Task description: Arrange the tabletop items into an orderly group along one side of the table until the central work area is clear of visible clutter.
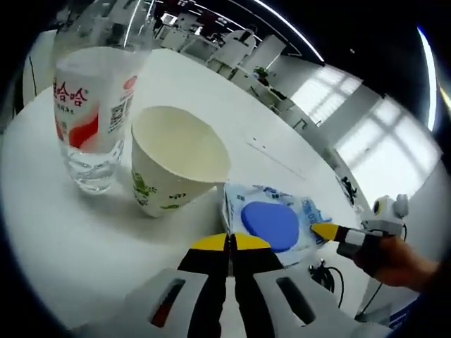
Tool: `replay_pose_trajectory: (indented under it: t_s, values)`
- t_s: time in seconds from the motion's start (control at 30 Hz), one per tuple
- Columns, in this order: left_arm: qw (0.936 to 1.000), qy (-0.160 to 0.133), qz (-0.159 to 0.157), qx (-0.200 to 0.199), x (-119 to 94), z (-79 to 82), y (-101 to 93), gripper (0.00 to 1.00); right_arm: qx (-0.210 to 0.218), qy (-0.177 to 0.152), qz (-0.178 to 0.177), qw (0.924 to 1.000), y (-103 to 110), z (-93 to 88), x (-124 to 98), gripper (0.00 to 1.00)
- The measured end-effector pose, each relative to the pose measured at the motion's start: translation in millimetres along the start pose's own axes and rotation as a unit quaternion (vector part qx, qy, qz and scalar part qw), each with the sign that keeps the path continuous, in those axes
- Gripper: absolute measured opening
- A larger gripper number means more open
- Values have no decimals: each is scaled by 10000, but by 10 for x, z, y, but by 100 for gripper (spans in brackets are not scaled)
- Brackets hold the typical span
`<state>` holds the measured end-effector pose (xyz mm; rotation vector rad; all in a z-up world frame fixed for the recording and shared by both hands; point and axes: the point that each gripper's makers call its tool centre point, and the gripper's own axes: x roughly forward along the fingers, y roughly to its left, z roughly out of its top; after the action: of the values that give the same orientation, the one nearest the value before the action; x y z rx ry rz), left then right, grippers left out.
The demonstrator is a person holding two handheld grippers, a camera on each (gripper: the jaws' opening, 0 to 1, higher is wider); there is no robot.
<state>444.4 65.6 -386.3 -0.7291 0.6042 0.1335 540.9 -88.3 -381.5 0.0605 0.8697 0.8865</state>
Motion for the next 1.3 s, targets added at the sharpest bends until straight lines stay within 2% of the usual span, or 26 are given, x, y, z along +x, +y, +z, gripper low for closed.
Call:
replay_pose_trajectory:
  t_s: [0.23,0.4,0.6,0.77,0.9,1.03,1.2,1.3]
  values:
    - [9996,-137,176,-161,66,78,102,0,87,59,9,9999,3,-7,87,0]
    - [9991,-228,191,-288,82,126,80,0,129,111,-15,9999,-94,-11,193,0]
    - [9984,-324,241,-402,48,161,59,0,246,78,-7,9997,-33,3,199,0]
    - [9976,-364,179,-564,29,160,36,0,277,90,-20,9996,-70,66,284,0]
    - [9976,-362,199,-548,-19,172,28,10,233,117,-27,9997,-80,45,257,4]
    - [9976,-353,232,-547,-53,163,47,15,263,129,-39,9996,-89,7,220,8]
    - [9976,-329,270,-540,-105,127,76,13,309,110,-43,9995,-98,-17,177,11]
    - [9975,-317,224,-595,-126,93,75,7,352,115,-44,9993,-95,-40,144,13]
